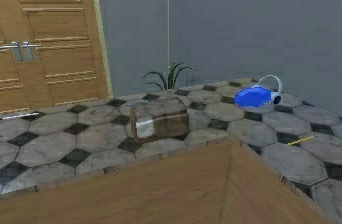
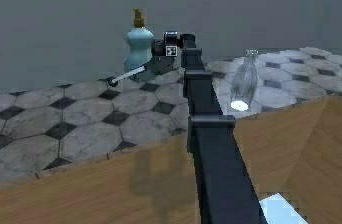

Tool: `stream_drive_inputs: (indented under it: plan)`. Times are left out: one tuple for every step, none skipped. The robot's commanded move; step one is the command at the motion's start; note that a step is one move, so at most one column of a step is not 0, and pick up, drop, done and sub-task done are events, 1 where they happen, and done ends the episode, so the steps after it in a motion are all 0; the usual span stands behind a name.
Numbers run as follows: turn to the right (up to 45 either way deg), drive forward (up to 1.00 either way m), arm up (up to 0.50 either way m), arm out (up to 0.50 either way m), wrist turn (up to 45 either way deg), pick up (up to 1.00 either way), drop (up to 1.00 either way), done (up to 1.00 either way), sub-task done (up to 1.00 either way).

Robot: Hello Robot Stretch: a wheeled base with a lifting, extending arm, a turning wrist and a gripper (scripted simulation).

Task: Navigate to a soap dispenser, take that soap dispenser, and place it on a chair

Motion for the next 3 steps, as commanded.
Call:
stream_drive_inputs:
  plan:
    - [0.0,0.0,0.02,0.0,0.0,0.0,0.0,0.0,0.0]
    - [0.0,0.0,0.0,0.0,-45.0,0.0,0.0,0.0,0.0]
    - [0.0,0.0,0.0,0.0,-36.0,0.0,0.0,0.0,0.0]
